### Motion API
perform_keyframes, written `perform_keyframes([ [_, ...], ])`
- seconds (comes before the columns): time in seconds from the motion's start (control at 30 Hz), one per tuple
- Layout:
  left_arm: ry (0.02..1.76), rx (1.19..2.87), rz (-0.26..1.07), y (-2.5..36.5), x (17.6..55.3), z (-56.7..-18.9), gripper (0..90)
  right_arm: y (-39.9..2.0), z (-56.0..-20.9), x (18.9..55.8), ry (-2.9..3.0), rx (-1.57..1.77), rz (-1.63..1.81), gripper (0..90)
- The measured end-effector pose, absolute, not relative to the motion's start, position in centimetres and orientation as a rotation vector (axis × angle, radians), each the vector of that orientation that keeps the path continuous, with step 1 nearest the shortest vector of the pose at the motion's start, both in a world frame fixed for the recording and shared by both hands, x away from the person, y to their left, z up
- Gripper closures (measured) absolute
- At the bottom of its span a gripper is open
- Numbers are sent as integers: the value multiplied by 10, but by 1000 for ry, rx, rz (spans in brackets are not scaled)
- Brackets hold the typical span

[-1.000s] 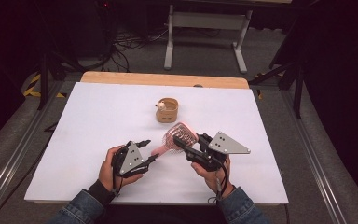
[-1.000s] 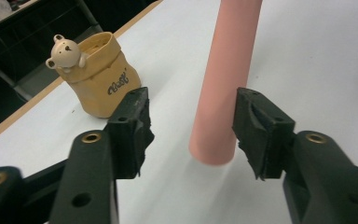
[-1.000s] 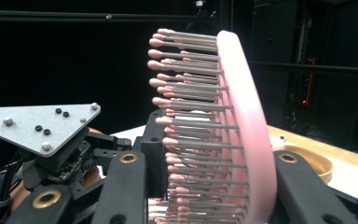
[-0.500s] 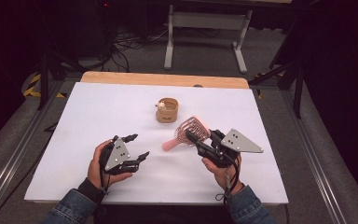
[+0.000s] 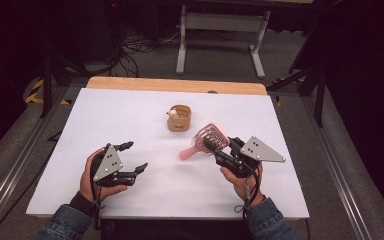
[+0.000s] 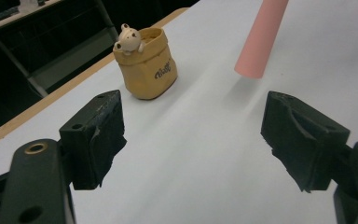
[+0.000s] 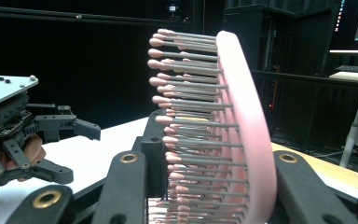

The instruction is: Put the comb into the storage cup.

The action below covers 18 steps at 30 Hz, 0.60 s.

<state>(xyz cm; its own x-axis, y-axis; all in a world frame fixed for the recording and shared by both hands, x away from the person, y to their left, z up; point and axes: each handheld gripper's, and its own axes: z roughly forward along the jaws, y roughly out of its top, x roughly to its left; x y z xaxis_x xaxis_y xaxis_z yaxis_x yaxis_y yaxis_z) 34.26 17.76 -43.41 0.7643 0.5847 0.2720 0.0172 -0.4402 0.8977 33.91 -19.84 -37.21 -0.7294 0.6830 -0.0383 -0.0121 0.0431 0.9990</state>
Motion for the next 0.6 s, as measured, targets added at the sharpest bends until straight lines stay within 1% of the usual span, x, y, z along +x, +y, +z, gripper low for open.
perform_keyframes([
  [0.23, 458, 1957, 702, 189, 339, -437, 192, -199, -373, 340, 1809, 675, 1724, 632],
  [0.27, 462, 1951, 701, 191, 338, -438, 175, -199, -373, 340, 1810, 678, 1725, 632],
  [0.5, 492, 1943, 702, 207, 336, -446, 147, -202, -374, 342, 1810, 684, 1718, 632],
  [0.6, 502, 1940, 681, 213, 333, -450, 120, -205, -374, 345, 1806, 704, 1722, 632],
])
